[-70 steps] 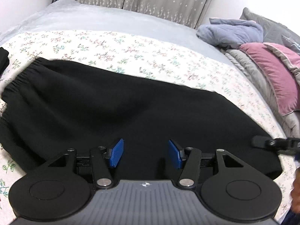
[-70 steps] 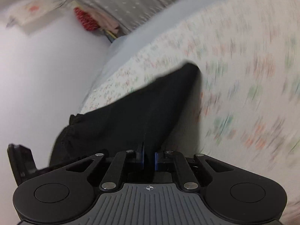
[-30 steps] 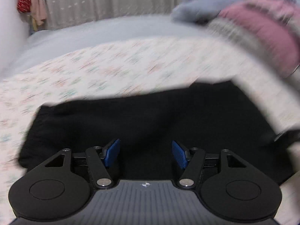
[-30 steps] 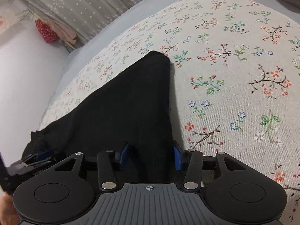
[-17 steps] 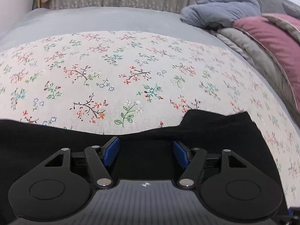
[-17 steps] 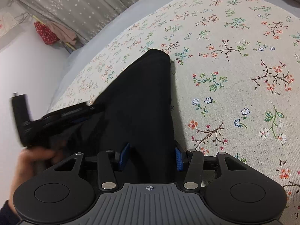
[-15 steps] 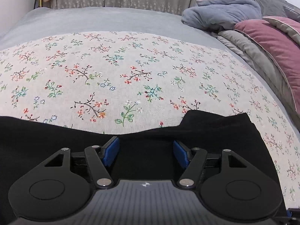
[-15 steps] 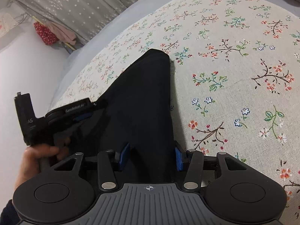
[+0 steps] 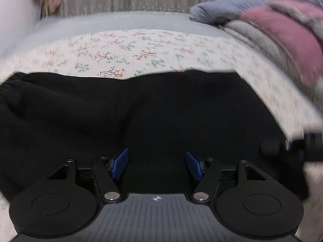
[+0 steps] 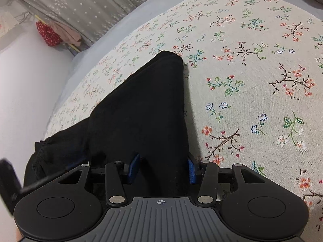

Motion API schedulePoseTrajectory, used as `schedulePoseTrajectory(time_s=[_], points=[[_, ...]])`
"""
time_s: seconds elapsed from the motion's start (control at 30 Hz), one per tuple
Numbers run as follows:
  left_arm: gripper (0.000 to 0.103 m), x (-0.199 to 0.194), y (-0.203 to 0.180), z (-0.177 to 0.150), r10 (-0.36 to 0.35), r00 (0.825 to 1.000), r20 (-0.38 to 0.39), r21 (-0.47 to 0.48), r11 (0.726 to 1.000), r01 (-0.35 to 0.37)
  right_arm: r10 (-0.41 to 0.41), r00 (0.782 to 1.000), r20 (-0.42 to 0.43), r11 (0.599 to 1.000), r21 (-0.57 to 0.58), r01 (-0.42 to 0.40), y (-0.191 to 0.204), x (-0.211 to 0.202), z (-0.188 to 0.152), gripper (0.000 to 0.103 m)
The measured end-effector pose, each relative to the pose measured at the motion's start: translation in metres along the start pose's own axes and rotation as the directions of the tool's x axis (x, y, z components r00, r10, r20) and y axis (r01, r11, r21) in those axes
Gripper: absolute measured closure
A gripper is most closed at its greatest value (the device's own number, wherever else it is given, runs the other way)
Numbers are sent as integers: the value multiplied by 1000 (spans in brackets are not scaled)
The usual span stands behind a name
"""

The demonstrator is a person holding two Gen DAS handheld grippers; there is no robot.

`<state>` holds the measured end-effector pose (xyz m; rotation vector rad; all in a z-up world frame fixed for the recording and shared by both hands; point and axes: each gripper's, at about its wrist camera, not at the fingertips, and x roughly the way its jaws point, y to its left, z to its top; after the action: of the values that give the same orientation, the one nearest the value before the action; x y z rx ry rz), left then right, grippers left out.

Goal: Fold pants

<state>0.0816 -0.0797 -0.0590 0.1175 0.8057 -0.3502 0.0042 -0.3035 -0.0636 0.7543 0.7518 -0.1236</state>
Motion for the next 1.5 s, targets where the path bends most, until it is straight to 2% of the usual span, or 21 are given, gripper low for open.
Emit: schedulePoseTrajectory(time_s=[0.07,0.17,0.4,0.5,0.57,0.63,0.77,0.97,1.07,1.1,1.13,1.23,1.3,1.4,1.5], points=[[27,-13,-8,-19,12,1000,23,36,999,-13,0,1000,1,1000,-5,0,0,0,-2,57],[27,-29,-14,-35,0,1000,28,32,999,-1,0,1000,0,1000,-11,0,-1,-2,-5,57],[27,-35,-10,-39,-17,1000,21,20,1000,16,24,1000,-4,1000,-4,-24,-5,-12,-19,57],[27,-34,-10,-36,-25,1000,13,16,1000,24,106,994,-17,991,85,-104,-17,-21,-27,55],[25,-33,-11,-36,-36,999,2,18,999,35,172,985,-13,970,174,-167,-29,-27,-33,55],[24,-33,-11,-35,-41,999,-3,11,999,41,199,980,-3,954,229,-193,-38,-32,-36,55],[24,-31,-18,-34,-25,1000,-2,18,1000,25,203,979,19,947,250,-201,-41,-36,-48,55],[24,-29,-22,-33,-26,1000,-8,20,999,26,165,984,71,950,257,-178,-36,-34,-59,55],[22,-30,-13,-29,-61,998,-28,3,998,61,118,991,67,976,175,-128,-23,-34,-57,63],[21,-30,-8,-26,-83,996,-40,-19,996,82,99,993,67,983,150,-108,-20,-34,-57,74],[20,-30,-2,-23,-111,992,-51,-50,993,109,91,994,67,985,139,-100,-19,-36,-57,78],[19,-29,17,-10,-197,978,-75,-155,971,184,104,991,89,984,136,-116,-17,-41,-56,83],[19,-29,28,-1,-229,971,-74,-216,954,209,89,989,115,991,85,-99,-8,-45,-57,85],[19,-32,34,15,-242,969,-54,-240,945,223,33,982,185,997,-75,-19,21,-55,-62,86],[17,-36,31,36,-246,969,-31,-219,947,233,-11,965,261,964,-253,80,55,-60,-71,86]])
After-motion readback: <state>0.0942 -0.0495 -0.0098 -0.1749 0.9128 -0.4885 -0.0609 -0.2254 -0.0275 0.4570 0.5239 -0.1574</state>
